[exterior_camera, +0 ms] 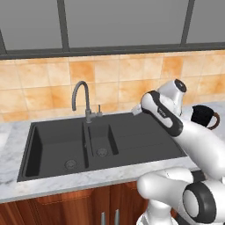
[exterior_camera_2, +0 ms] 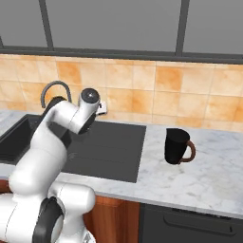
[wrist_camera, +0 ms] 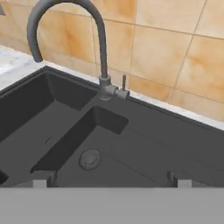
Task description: Turn on the sink faucet and place the jug under the water for a few seconds to fill it up.
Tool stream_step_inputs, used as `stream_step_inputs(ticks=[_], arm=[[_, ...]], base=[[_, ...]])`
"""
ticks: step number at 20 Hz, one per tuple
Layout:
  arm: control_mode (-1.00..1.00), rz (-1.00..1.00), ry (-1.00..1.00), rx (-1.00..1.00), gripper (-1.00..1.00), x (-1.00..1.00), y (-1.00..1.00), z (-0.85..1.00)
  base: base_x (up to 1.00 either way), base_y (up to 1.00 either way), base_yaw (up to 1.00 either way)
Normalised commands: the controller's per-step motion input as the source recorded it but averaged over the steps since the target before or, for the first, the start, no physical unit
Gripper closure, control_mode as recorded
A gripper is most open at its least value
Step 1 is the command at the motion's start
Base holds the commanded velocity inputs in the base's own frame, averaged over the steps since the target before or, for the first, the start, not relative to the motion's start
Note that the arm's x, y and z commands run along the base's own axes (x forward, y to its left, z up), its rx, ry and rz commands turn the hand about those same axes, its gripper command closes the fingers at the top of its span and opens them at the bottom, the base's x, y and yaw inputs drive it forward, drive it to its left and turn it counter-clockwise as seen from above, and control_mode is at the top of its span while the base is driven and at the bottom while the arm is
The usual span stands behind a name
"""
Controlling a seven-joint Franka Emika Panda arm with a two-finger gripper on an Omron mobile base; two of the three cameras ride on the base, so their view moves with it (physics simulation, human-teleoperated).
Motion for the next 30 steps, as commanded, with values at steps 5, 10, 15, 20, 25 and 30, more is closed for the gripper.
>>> stream_step_inputs(ticks=[5, 10, 15, 20, 25, 30], arm=[[-1.0, 0.49, -0.25, 0.06, -1.0, 0.98, 0.5, -0.29], [-1.0, 0.38, -0.04, 0.01, -1.0, 0.64, 0.2, -0.12], [-1.0, 0.25, 0.0, 0.0, -1.0, 0.38, 0.05, -0.05], [-1.0, 0.06, 0.0, 0.0, -1.0, 0.58, 0.33, -0.01], [-1.0, 0.0, 0.0, 0.0, -1.0, 0.67, 0.41, -0.05], [-1.0, 0.0, 0.0, 0.0, -1.0, 0.59, 0.42, -0.35]], base=[[0.0, 0.0, 0.0], [0.0, 0.0, 0.0], [0.0, 0.0, 0.0], [0.0, 0.0, 0.0], [0.0, 0.0, 0.0], [0.0, 0.0, 0.0]])
